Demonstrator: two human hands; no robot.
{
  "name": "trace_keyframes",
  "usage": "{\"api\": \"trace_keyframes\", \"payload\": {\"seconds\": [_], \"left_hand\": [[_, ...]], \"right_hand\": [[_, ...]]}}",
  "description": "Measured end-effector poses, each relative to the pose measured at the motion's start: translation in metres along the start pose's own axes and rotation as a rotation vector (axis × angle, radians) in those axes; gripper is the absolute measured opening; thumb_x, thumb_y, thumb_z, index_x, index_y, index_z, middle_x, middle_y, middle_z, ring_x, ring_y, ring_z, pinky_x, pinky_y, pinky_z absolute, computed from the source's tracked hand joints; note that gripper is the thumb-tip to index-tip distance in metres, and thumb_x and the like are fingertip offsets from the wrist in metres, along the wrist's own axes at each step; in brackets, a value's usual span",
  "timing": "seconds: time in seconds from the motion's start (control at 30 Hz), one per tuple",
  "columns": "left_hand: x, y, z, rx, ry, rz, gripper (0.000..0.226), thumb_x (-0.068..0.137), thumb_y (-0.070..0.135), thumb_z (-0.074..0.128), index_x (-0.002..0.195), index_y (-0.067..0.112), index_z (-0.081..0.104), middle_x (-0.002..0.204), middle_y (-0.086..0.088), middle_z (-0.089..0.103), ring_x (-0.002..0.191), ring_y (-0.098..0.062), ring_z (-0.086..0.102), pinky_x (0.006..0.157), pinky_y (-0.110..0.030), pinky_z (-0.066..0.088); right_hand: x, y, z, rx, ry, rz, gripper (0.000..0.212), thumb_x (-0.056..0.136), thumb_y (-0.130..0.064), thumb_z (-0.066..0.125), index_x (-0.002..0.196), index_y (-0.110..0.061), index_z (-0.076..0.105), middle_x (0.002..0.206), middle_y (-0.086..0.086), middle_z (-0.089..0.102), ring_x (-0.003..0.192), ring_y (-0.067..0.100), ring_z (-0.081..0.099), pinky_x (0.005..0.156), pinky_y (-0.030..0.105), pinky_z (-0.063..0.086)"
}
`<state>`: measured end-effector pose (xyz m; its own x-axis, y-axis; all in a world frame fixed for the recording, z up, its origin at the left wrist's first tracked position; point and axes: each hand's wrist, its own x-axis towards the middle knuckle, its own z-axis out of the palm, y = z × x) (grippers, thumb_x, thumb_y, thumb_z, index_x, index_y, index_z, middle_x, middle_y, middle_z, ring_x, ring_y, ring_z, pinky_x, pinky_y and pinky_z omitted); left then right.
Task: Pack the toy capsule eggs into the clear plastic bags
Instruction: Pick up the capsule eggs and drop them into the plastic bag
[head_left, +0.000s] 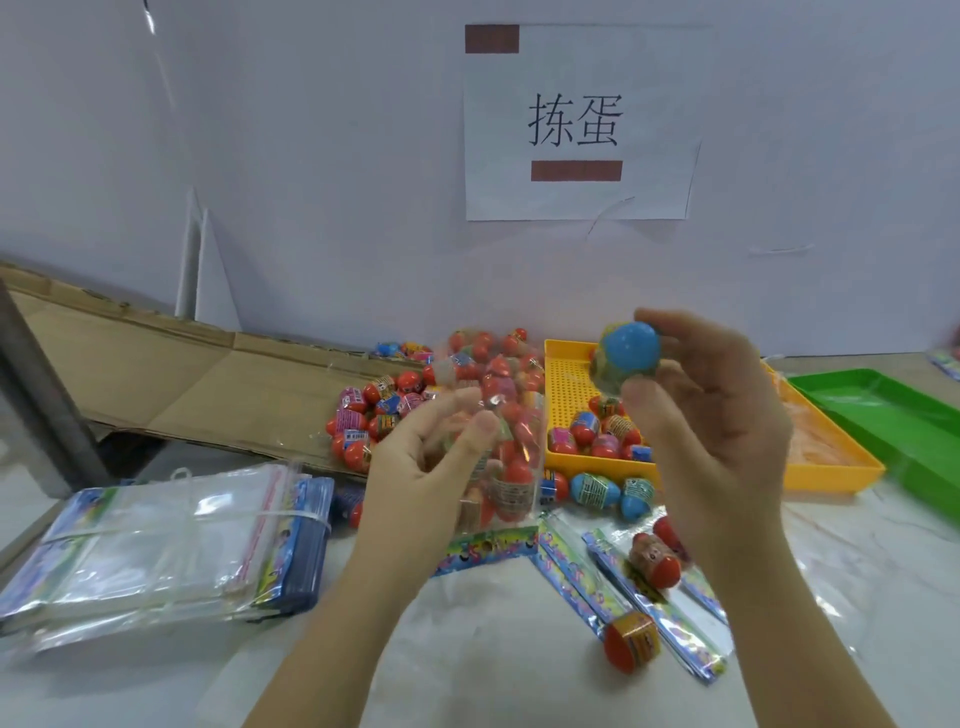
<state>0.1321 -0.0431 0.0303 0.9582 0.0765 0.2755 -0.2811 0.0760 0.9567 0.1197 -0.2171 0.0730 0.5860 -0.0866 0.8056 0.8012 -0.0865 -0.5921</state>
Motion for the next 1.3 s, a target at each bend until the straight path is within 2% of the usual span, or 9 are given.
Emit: {"api": "trace_keyframes", "payload": {"seconds": [0.17, 0.33, 0.43, 0.53, 0.73, 0.87, 0.93, 1.07, 1.3], "left_hand": [[-0.004, -0.005, 0.006, 0.138, -0.064, 0.098, 0.044, 0.077, 0.060, 0.069, 0.112, 0.034, 0.067, 0.078, 0.002, 0.073, 0.065, -0.019, 0.067, 0.055, -0.032, 0.056], [-0.004, -0.007, 0.006, 0.222, -0.092, 0.190, 0.034, 0.085, 0.048, 0.067, 0.119, 0.044, 0.063, 0.095, 0.017, 0.073, 0.085, -0.002, 0.069, 0.073, -0.020, 0.056], [-0.007, -0.006, 0.008, 0.239, -0.141, 0.198, 0.035, 0.083, 0.042, 0.067, 0.114, 0.059, 0.061, 0.098, 0.019, 0.073, 0.090, -0.009, 0.071, 0.079, -0.030, 0.059], [-0.008, -0.005, 0.008, 0.241, -0.162, 0.202, 0.032, 0.082, 0.047, 0.069, 0.112, 0.054, 0.063, 0.096, 0.015, 0.074, 0.085, -0.011, 0.072, 0.077, -0.039, 0.061], [-0.008, -0.001, 0.006, 0.245, -0.154, 0.248, 0.036, 0.081, 0.053, 0.063, 0.116, 0.054, 0.058, 0.096, 0.016, 0.073, 0.083, -0.010, 0.070, 0.076, -0.027, 0.059], [-0.008, -0.002, 0.007, 0.257, -0.142, 0.251, 0.033, 0.085, 0.039, 0.065, 0.116, 0.049, 0.060, 0.095, 0.018, 0.073, 0.081, 0.000, 0.069, 0.072, -0.017, 0.056], [-0.007, -0.003, 0.007, 0.251, -0.124, 0.244, 0.027, 0.088, 0.039, 0.067, 0.115, 0.043, 0.063, 0.095, 0.017, 0.073, 0.087, -0.004, 0.070, 0.075, -0.021, 0.058], [-0.007, -0.002, 0.007, 0.279, -0.091, 0.259, 0.031, 0.089, 0.044, 0.055, 0.119, 0.040, 0.062, 0.090, 0.019, 0.073, 0.080, -0.001, 0.068, 0.070, -0.017, 0.055], [-0.010, 0.000, 0.009, 0.203, -0.161, 0.145, 0.054, 0.078, 0.061, 0.049, 0.123, 0.035, 0.064, 0.103, 0.022, 0.072, 0.092, -0.007, 0.070, 0.076, -0.029, 0.061]], "right_hand": [[-0.010, -0.004, 0.020, -0.304, -0.062, -0.014, 0.027, 0.082, -0.031, 0.062, 0.106, -0.036, 0.051, 0.108, -0.015, 0.061, 0.107, 0.015, 0.061, 0.089, 0.035, 0.049], [-0.006, -0.001, 0.015, -0.558, -0.029, 0.094, 0.026, 0.079, -0.027, 0.067, 0.104, -0.023, 0.066, 0.128, -0.004, 0.053, 0.124, 0.023, 0.048, 0.102, 0.052, 0.038], [-0.005, -0.003, 0.014, -0.541, -0.019, 0.069, 0.026, 0.078, -0.025, 0.068, 0.104, -0.027, 0.065, 0.127, -0.006, 0.053, 0.123, 0.021, 0.049, 0.101, 0.054, 0.038], [-0.005, -0.004, 0.014, -0.512, -0.046, 0.059, 0.026, 0.079, -0.028, 0.068, 0.104, -0.031, 0.063, 0.126, -0.005, 0.055, 0.122, 0.018, 0.049, 0.102, 0.047, 0.040], [-0.002, -0.003, 0.010, -0.477, -0.120, 0.135, 0.022, 0.076, -0.044, 0.061, 0.098, -0.041, 0.060, 0.118, -0.013, 0.054, 0.121, 0.011, 0.047, 0.101, 0.019, 0.034], [-0.004, 0.005, 0.010, -0.670, -0.077, 0.076, 0.022, 0.076, -0.029, 0.064, 0.097, -0.024, 0.068, 0.114, -0.004, 0.057, 0.113, 0.020, 0.050, 0.096, 0.052, 0.040], [-0.003, 0.007, 0.008, -0.723, -0.054, 0.043, 0.021, 0.077, -0.027, 0.063, 0.095, -0.019, 0.070, 0.109, -0.003, 0.057, 0.107, 0.020, 0.051, 0.092, 0.052, 0.042], [-0.003, 0.005, 0.009, -0.476, -0.138, -0.034, 0.014, 0.082, -0.032, 0.060, 0.095, -0.028, 0.061, 0.103, -0.013, 0.057, 0.104, 0.013, 0.056, 0.093, 0.020, 0.041], [-0.004, 0.006, 0.011, -0.076, 0.168, -0.050, 0.010, 0.094, -0.021, 0.048, 0.096, -0.022, 0.057, 0.091, -0.009, 0.065, 0.086, 0.012, 0.063, 0.076, 0.027, 0.050]]}}
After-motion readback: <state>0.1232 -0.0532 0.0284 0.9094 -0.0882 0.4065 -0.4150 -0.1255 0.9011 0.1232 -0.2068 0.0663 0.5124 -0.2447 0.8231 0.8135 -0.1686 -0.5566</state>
